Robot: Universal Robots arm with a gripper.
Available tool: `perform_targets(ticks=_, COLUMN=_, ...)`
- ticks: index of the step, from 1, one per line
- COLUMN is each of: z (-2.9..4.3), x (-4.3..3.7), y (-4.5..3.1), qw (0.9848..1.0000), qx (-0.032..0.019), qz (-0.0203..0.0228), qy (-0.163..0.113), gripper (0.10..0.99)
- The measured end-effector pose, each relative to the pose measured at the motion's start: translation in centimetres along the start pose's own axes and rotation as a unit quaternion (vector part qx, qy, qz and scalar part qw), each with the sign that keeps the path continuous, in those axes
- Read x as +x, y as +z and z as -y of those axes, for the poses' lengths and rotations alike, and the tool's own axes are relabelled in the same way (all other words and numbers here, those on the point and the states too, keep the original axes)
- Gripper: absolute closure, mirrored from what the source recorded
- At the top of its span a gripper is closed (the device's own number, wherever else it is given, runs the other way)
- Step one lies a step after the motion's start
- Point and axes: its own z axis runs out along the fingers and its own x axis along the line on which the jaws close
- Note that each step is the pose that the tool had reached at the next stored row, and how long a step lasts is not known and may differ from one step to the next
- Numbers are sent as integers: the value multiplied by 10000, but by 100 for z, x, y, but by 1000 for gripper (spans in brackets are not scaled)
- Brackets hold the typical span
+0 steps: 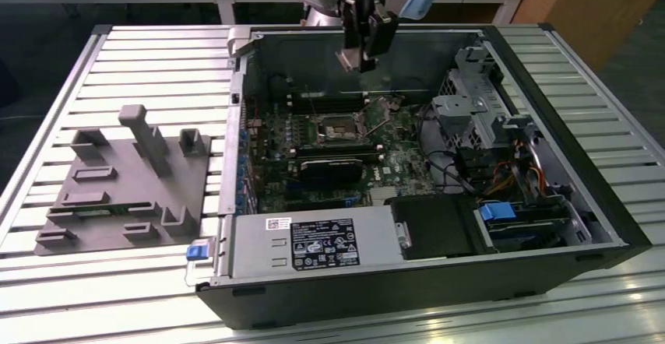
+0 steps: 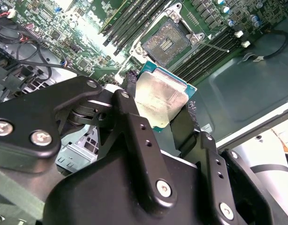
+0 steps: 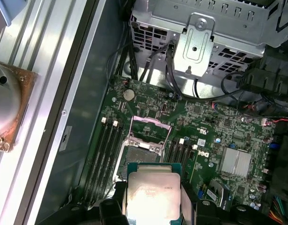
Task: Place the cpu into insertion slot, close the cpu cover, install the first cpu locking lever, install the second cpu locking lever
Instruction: 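Place the cpu into insertion slot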
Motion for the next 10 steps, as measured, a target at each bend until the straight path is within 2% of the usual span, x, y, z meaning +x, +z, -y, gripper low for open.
perform_targets(ticks=10, z=3, x=0, y=36, qw=10000, qx=0, qz=0, qy=0, gripper=545)
